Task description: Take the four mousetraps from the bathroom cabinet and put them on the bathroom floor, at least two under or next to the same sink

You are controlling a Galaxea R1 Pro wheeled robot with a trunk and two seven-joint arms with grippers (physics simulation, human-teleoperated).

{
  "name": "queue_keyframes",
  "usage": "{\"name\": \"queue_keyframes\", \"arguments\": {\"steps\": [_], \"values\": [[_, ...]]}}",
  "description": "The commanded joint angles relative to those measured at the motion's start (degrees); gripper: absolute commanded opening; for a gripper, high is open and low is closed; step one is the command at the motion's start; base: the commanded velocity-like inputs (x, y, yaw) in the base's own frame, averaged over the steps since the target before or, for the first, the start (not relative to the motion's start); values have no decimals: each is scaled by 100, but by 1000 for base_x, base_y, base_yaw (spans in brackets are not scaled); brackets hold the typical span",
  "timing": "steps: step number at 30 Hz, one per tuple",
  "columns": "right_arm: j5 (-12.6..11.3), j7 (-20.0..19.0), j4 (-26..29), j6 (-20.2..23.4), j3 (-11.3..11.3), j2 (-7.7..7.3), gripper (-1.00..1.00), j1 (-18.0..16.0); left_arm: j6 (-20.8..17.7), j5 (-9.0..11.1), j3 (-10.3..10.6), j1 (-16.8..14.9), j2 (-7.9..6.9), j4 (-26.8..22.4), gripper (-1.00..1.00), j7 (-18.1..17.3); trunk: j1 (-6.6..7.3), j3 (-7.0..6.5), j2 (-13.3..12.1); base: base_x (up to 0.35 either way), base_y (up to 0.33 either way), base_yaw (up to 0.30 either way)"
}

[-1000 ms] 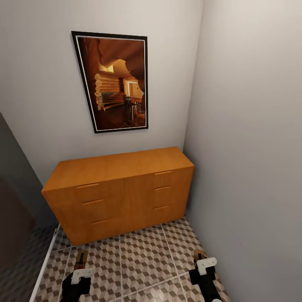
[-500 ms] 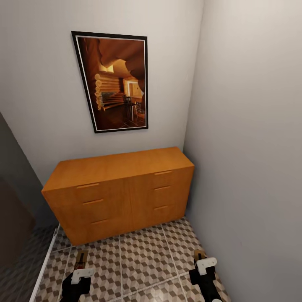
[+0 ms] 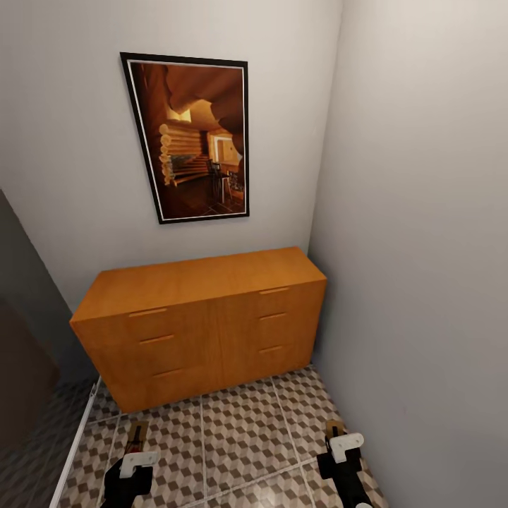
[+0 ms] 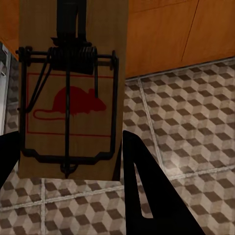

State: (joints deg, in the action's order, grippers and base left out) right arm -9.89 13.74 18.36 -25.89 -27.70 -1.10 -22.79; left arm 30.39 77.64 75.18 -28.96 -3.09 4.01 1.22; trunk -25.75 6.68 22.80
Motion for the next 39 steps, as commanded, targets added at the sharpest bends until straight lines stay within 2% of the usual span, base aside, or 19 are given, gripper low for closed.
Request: {"name": "queue_keyframes", "arguments": {"steps": [1,15,39], "values": [[-66,13,1,-21,-49,-4,-100,-6,9,-5,41,-3,1,4,-100,36,-3,12,12,0,0,0],[-66,21,1,-21,-47,4,-100,-4,11,-6,40,0,1,4,-100,36,-3,13,12,0,0,22],[-66,23,-1,-21,-45,5,-100,-6,11,-4,41,2,1,4,-100,36,-3,108,12,0,0,233]]}}
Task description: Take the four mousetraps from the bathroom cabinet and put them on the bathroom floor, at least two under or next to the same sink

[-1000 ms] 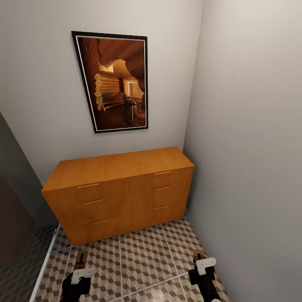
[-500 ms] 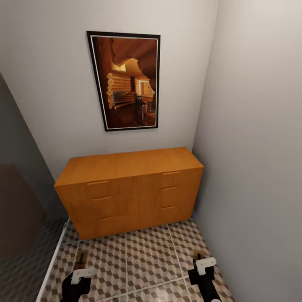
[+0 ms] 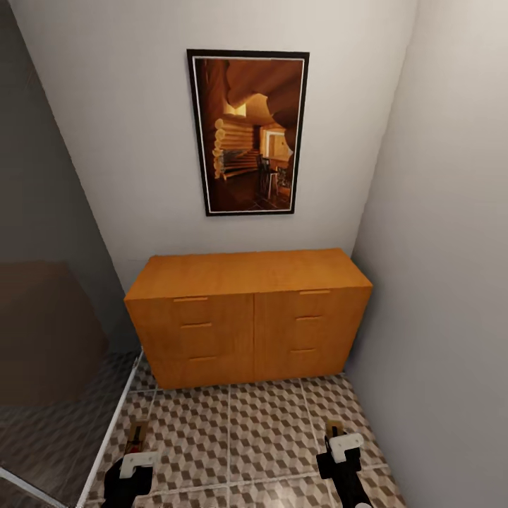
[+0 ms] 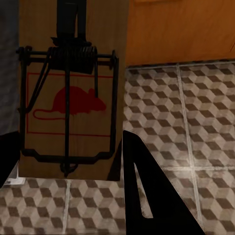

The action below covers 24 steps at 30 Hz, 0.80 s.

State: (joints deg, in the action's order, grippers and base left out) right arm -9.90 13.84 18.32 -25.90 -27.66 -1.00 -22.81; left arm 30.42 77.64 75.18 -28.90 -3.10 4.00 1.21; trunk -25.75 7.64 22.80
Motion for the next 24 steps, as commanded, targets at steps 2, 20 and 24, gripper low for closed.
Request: {"name": "queue_keyframes", "arguments": {"steps": [2,20,24], "values": [[-65,14,4,-21,-53,-5,-100,-4,8,-5,39,-5,2,4,-100,37,-3,21,12,0,0,254],[-74,14,4,-12,-42,73,-100,-4,8,-5,35,-5,2,4,-100,37,-3,75,12,0,0,265],[-80,21,4,-12,-39,87,-100,-4,8,-5,36,-6,2,4,-100,37,-3,75,12,0,0,284]]}}
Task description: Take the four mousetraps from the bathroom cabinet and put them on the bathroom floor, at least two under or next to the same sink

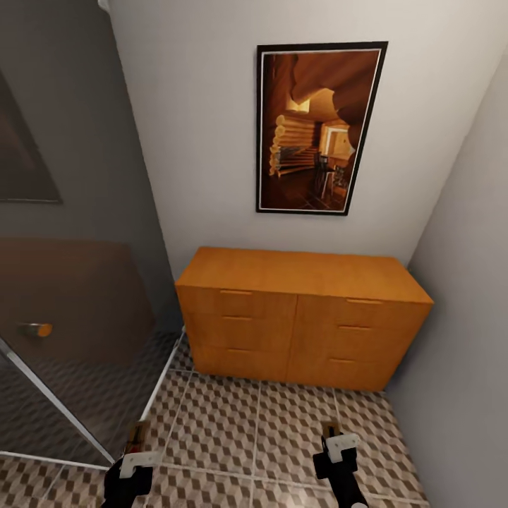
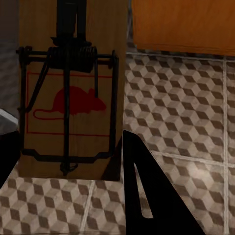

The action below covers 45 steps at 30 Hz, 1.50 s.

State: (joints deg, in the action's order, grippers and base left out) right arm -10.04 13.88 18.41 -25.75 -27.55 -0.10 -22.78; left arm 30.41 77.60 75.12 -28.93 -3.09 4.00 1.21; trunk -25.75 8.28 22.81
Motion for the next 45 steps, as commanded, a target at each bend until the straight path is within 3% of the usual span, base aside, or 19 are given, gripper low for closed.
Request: {"name": "queue_keyframes", "arguments": {"steps": [1,36,45], "values": [[-68,17,-7,-27,-49,-4,-100,-7,8,-1,43,-4,1,4,-100,37,-3,11,11,0,0,285],[-74,18,-212,-27,-47,9,-100,-7,8,-8,46,-1,9,4,-100,37,-3,11,11,0,0,286],[-64,27,-222,-32,-21,-110,-100,-7,8,-7,41,-4,2,4,-100,37,-3,11,11,0,0,285]]}}
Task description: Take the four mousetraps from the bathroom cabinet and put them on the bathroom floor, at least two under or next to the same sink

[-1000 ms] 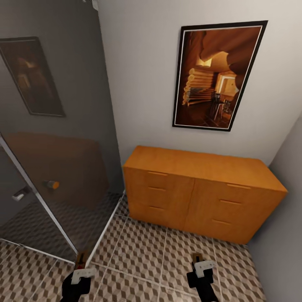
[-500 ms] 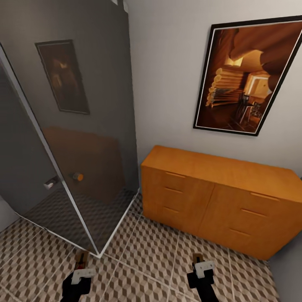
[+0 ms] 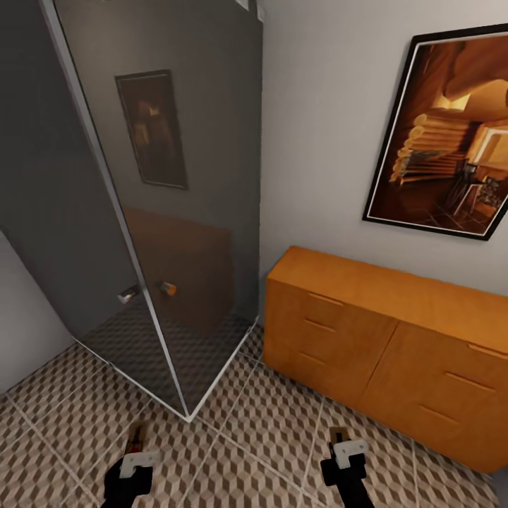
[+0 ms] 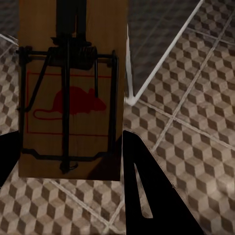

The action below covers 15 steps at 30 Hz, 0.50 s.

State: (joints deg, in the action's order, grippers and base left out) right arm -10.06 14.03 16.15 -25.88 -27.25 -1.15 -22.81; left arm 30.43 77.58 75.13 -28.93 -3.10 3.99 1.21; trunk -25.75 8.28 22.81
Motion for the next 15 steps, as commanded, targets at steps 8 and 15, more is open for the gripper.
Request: {"name": "queue_keyframes", "arguments": {"steps": [8,15], "values": [[-126,39,2,-23,-40,-295,-100,-3,7,0,41,-4,2,5,-100,37,-3,11,11,0,0,255],[-169,218,2,-23,-42,-309,-100,-4,7,-3,43,-3,2,5,-100,37,-3,11,11,0,0,242]]}}
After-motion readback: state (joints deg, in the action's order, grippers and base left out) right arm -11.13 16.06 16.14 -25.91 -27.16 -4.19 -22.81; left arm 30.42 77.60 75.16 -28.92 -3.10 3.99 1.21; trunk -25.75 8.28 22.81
